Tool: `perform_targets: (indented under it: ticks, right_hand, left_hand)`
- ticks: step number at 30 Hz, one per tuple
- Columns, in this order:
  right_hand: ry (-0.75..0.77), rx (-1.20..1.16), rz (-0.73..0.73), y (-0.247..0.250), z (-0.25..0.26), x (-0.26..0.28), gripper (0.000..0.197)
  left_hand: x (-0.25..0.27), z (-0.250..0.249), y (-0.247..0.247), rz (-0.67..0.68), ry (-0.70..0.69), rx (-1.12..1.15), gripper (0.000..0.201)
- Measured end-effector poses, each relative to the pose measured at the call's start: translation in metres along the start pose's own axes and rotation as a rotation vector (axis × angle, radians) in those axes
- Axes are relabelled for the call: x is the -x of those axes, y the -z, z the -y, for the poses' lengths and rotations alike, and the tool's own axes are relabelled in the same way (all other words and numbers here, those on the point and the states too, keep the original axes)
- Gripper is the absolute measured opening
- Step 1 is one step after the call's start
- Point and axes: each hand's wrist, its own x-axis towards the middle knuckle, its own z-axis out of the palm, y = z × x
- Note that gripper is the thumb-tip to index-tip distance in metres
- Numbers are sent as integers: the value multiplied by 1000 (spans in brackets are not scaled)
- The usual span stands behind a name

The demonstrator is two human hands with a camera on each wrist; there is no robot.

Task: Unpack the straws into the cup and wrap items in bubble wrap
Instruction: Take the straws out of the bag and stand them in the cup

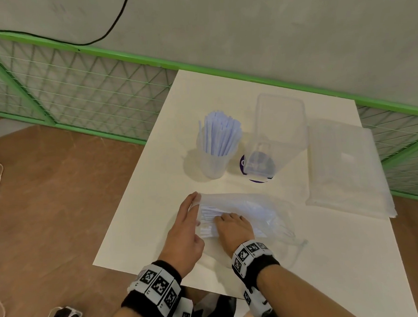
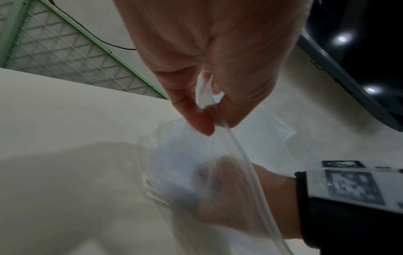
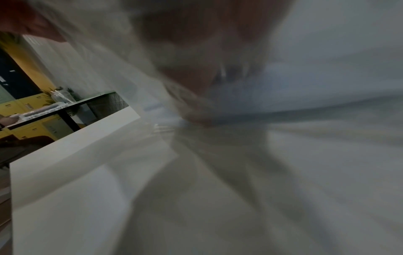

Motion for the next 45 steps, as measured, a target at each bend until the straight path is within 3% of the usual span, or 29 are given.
perform_targets:
  ticks: [6, 10, 12, 16, 20, 22, 27, 29, 34, 39, 45]
  right_hand:
    - [37, 66, 94, -3, -2, -4, 28]
    - [93, 51, 57, 5, -5, 5, 39]
    - [81, -71, 49, 13, -10, 11, 41]
    - [88, -428, 35, 35, -18, 24, 22]
    - [121, -697, -246, 61, -19, 49, 12]
    - [98, -930, -314, 75, -13, 59, 17]
    - [-13, -1160, -296, 80, -10, 67, 18]
    - [-39, -1146, -313, 76, -10, 67, 15]
    - [-97, -839, -344, 77, -17, 66, 24]
    - [-50, -808, -417, 89, -24, 79, 25]
    - [-84, -694, -237, 79, -42, 80, 30]
  left_hand:
    - [0, -2, 0, 9, 11, -19, 94]
    - [1, -2, 3, -5, 1, -33, 93]
    - [1, 0, 5, -18, -2, -39, 93]
    - [-1, 2, 9, -37, -4, -33, 92]
    - [-4, 1, 13, -58, 0, -27, 91]
    - [-6, 0, 14, -61, 1, -29, 91]
    - [-10, -3, 13, -53, -16, -43, 91]
    - [-10, -3, 13, -51, -15, -48, 92]
    - [-11, -3, 13, -35, -8, -53, 92]
    - [-14, -2, 16, -35, 7, -48, 92]
    - [-21, -4, 21, -19, -5, -68, 89]
